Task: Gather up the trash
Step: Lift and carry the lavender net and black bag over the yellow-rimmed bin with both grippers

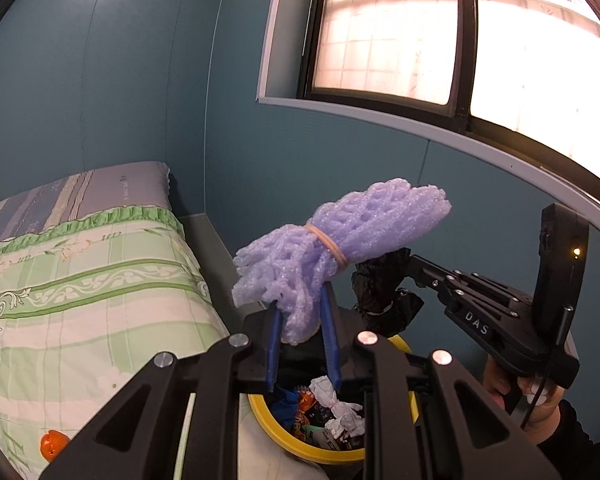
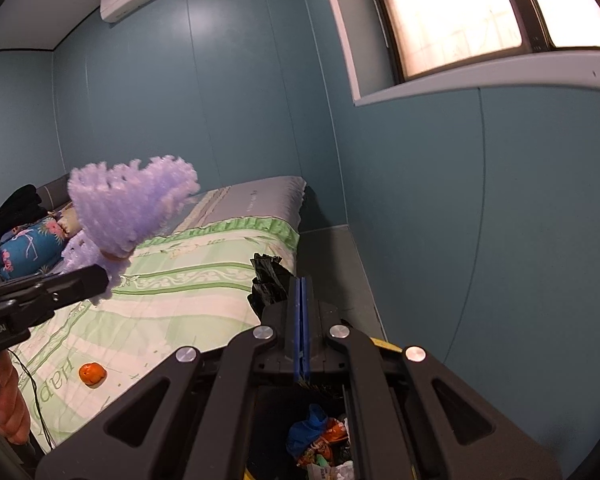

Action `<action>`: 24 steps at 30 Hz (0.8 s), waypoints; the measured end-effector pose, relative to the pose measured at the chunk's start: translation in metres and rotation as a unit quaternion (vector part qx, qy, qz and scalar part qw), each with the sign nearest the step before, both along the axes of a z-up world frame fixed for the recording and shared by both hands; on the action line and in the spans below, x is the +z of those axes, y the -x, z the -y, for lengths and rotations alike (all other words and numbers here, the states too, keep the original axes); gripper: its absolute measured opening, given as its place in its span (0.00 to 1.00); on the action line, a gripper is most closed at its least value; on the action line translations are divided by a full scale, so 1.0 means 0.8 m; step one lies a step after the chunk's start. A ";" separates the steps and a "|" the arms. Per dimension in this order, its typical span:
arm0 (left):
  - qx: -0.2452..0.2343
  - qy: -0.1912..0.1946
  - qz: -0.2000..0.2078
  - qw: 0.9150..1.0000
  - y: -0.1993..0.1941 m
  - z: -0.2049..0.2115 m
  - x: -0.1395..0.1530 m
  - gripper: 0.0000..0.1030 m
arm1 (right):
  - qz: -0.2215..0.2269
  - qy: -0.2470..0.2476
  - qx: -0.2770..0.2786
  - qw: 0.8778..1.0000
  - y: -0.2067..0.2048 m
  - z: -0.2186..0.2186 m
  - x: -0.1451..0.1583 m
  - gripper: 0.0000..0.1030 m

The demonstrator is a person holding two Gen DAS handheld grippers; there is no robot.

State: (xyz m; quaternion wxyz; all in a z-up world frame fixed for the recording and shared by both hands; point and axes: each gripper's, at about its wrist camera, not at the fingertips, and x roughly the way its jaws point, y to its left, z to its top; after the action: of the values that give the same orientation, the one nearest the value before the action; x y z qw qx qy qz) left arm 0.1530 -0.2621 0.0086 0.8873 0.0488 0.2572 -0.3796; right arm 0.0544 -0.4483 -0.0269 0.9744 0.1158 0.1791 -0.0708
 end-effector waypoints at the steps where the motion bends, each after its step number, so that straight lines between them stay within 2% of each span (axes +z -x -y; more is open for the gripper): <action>1: 0.000 -0.002 -0.003 1.000 -0.002 0.004 -0.003 0.17 | -0.002 -0.001 -0.002 1.000 0.000 0.000 -0.002 0.00; 13: 0.000 -0.029 -0.064 0.998 -0.038 0.047 -0.058 0.17 | -0.030 -0.023 -0.019 0.999 -0.004 0.015 -0.038 0.00; 17: 0.000 -0.038 -0.097 0.995 -0.056 0.060 -0.083 0.17 | -0.040 -0.030 -0.024 0.998 -0.003 0.018 -0.048 0.00; 24: -0.001 -0.062 -0.130 0.990 -0.078 0.077 -0.123 0.17 | -0.056 -0.042 -0.026 0.997 -0.008 0.021 -0.064 0.00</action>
State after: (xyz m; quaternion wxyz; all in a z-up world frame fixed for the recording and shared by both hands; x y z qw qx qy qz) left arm 0.2157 -0.3240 -0.0895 0.8414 0.0537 0.3933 -0.3667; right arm 0.0611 -0.4652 -0.0777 0.9549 0.1574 0.2336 -0.0944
